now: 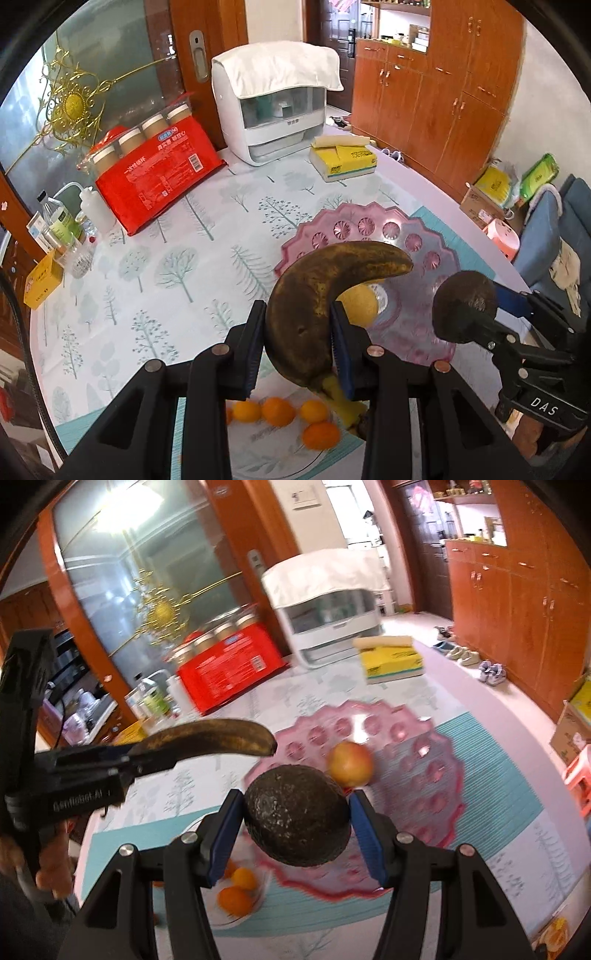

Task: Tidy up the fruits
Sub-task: 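Carry the banana with the left tool over the pink bowl while the right tool carries the avocado, then lower the banana into the bowl and open the left tool while the right tool releases the avocado, then lift both open tools away from the pink bowl, then grasp a large orange on the plate with the left tool while the right tool grasps another orange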

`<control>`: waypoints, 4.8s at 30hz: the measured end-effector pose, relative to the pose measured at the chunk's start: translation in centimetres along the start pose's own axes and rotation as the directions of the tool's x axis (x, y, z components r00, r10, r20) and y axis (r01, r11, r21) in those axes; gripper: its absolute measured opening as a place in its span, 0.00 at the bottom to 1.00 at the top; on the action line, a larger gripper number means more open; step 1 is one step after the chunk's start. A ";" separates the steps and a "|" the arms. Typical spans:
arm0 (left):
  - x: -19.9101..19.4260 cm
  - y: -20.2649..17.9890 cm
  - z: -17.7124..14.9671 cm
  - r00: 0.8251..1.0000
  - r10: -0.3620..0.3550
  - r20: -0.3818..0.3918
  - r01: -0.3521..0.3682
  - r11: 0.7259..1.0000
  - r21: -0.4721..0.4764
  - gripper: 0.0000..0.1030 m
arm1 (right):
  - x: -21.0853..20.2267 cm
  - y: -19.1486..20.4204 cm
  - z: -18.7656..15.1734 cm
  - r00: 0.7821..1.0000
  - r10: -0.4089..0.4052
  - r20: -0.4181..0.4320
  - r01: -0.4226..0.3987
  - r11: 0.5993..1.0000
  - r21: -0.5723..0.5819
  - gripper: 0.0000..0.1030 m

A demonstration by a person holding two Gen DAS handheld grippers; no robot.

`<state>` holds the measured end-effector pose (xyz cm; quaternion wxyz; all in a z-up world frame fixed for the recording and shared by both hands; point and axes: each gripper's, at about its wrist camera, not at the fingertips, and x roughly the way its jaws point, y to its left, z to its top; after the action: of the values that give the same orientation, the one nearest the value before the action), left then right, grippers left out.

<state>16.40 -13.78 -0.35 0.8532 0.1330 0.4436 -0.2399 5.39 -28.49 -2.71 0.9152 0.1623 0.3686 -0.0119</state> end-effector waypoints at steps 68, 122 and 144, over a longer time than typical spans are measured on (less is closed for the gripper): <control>10.2 -3.6 -3.4 0.974 0.163 -0.160 -0.184 0.975 -0.124 0.82 | 7.8 -5.6 -0.9 0.984 -0.160 -0.075 0.159 0.987 -0.014 0.63; -4.3 10.7 -12.5 0.984 0.179 -0.004 -0.173 0.947 -0.271 0.86 | -0.3 7.2 -4.9 0.984 -0.172 0.037 0.173 0.985 -0.023 0.64; 1.8 13.9 -16.5 0.986 0.101 -0.132 -0.121 0.980 -0.159 0.86 | 4.6 9.5 -10.9 0.985 -0.126 -0.118 0.123 0.992 -0.031 0.64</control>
<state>13.18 4.74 -11.03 0.8444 0.1006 0.5057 -0.1454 2.73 -15.70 -10.47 0.8908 0.1284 0.4323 -0.0551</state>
